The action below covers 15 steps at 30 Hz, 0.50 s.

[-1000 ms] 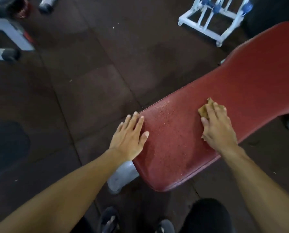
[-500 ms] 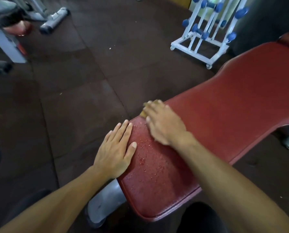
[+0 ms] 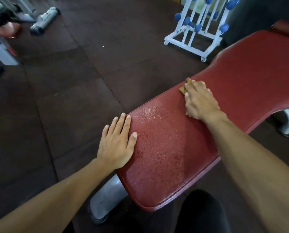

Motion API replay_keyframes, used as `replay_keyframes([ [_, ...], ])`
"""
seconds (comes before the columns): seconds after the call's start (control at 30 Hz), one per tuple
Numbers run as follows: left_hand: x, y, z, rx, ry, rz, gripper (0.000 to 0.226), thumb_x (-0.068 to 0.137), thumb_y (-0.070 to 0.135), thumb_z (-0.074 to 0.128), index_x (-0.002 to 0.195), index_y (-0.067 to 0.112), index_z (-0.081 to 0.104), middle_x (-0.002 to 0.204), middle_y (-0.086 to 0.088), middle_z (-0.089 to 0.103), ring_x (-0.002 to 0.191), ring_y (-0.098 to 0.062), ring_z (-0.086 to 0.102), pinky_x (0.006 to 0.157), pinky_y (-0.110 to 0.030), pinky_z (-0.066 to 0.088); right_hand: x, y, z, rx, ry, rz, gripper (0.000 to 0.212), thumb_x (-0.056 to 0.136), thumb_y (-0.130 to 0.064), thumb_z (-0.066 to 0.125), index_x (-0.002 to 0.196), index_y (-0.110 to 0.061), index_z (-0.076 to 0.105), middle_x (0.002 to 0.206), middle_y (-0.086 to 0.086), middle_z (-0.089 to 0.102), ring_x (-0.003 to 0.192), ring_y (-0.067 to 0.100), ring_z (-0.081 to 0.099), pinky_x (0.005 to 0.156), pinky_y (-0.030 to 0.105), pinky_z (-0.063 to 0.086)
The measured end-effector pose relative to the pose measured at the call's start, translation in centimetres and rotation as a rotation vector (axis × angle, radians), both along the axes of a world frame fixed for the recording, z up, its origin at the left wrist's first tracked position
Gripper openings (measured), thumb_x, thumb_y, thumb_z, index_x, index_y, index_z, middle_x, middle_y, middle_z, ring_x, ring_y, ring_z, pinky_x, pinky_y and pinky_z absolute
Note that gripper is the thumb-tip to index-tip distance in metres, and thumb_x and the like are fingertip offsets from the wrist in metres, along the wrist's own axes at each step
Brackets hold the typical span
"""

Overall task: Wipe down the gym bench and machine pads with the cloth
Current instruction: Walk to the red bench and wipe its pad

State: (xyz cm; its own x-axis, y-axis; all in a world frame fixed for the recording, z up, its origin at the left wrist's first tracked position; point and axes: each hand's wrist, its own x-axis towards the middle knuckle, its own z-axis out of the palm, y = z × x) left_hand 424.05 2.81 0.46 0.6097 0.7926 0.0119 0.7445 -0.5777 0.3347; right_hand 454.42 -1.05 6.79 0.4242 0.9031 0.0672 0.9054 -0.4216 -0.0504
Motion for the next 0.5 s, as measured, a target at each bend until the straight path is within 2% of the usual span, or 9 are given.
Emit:
replay_keyframes([
  [0.13, 0.1, 0.0, -0.5, 0.009, -0.029, 0.009, 0.067, 0.094, 0.055, 0.004, 0.155, 0.027, 0.006, 0.162, 0.007, 0.002, 0.149, -0.014, 0.001, 0.119, -0.038, 0.001, -6.5, 3.1, -0.6, 0.003, -0.041, 0.218, 0.045, 0.090, -0.030, 0.032, 0.125, -0.015, 0.056, 0.141, 0.009, 0.049, 0.129, 0.033, 0.042, 0.100, 0.051, 0.042],
  [0.2, 0.0, 0.1, -0.5, -0.002, -0.054, 0.013, 0.068, 0.093, 0.055, 0.004, 0.155, 0.027, 0.008, 0.162, 0.008, 0.003, 0.149, -0.012, 0.001, 0.119, -0.037, 0.002, -11.1, 1.5, -1.7, 0.003, -0.017, 0.363, 0.044, 0.093, -0.028, 0.035, 0.132, -0.017, 0.052, 0.145, 0.008, 0.045, 0.135, 0.033, 0.038, 0.107, 0.051, 0.037],
  [0.27, 0.0, 0.0, -0.5, 0.001, -0.062, 0.020, 0.068, 0.093, 0.055, 0.004, 0.155, 0.027, 0.009, 0.162, 0.008, 0.004, 0.149, -0.012, 0.001, 0.119, -0.037, 0.003, -14.1, -2.1, -2.1, -0.021, 0.034, 0.428, 0.046, 0.099, -0.030, 0.033, 0.144, -0.023, 0.038, 0.156, 0.004, 0.031, 0.145, 0.031, 0.024, 0.115, 0.047, 0.026],
  [0.4, -0.1, -0.1, -0.6, -0.001, -0.038, 0.009, 0.066, 0.094, 0.053, 0.003, 0.155, 0.027, 0.005, 0.162, 0.006, 0.001, 0.149, -0.014, -0.001, 0.119, -0.037, 0.001, -11.6, -9.9, -0.8, -0.089, 0.039, 0.363, 0.046, 0.104, -0.037, 0.024, 0.150, -0.032, 0.025, 0.162, -0.003, 0.010, 0.149, 0.023, 0.005, 0.120, 0.047, 0.010],
  [0.5, 0.0, 0.0, -0.5, 0.003, -0.018, 0.012, 0.065, 0.095, 0.052, 0.004, 0.155, 0.026, 0.003, 0.163, 0.005, 0.000, 0.149, -0.015, -0.002, 0.119, -0.038, 0.000, -5.6, -12.7, 0.5, -0.035, 0.018, 0.170, 0.048, 0.104, -0.034, 0.025, 0.152, -0.029, 0.023, 0.161, -0.001, 0.016, 0.148, 0.024, 0.013, 0.118, 0.050, 0.015],
])
